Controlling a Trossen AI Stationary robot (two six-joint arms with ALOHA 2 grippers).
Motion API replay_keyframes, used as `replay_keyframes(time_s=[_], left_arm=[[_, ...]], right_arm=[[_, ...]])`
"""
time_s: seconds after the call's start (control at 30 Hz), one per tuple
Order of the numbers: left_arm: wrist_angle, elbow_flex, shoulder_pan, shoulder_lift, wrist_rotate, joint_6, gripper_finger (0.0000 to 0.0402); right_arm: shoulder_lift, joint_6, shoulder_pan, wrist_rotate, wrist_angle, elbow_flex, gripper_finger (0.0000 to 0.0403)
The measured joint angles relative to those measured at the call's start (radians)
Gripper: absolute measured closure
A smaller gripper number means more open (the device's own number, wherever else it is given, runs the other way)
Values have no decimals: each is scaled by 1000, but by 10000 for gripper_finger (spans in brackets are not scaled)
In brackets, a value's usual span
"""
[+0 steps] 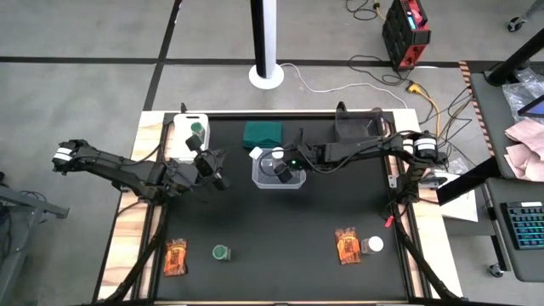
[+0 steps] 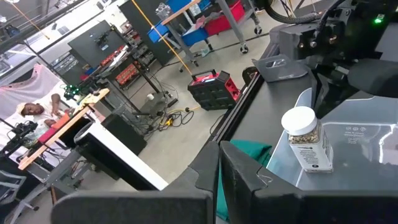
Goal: Sort spices by type
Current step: Put the top white spice into the transparent bin
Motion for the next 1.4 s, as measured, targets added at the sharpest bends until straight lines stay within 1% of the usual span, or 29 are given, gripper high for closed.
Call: replay_keyframes(time_s=[0.6, 0.83, 0.97, 1.17, 1.4], left_arm=[[0, 0, 0, 0, 0, 2, 402], [0, 0, 0, 0, 0, 3, 402], [0, 0, 0, 0, 0, 3, 402], [-1, 0, 0, 0, 0, 3, 402], [-2, 0, 0, 0, 0, 3, 402]], right_arm=[[0, -18, 0, -28, 48, 0, 394], [1, 19, -2, -15, 28, -1, 394], [25, 26, -2, 27, 28, -3, 394], [67, 10, 0, 28, 96, 7, 394], [68, 6, 0, 28, 117, 17, 394]])
